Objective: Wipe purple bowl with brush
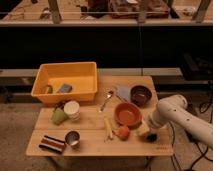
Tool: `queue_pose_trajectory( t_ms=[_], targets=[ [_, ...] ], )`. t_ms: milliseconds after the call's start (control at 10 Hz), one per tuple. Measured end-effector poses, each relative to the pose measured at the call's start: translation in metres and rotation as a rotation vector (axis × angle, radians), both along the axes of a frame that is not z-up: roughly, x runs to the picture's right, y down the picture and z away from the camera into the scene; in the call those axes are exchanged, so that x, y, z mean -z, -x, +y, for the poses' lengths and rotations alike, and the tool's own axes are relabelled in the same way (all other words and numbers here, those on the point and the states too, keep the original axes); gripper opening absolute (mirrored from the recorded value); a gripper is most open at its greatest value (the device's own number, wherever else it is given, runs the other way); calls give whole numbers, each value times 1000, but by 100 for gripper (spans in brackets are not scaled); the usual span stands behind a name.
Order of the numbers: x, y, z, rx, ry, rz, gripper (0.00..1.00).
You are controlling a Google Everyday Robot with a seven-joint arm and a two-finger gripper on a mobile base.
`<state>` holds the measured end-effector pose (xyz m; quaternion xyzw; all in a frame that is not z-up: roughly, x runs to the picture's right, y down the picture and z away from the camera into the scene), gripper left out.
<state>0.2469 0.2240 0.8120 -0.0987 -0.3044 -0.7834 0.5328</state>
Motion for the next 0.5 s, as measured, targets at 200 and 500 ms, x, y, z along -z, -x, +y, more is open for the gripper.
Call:
queue_pose_trajectory(
  t_ms=[200, 500],
  targets=[
    [-4, 3, 5, 19, 29, -1, 45],
    [-11, 3, 14, 58, 116, 47, 18]
  ],
)
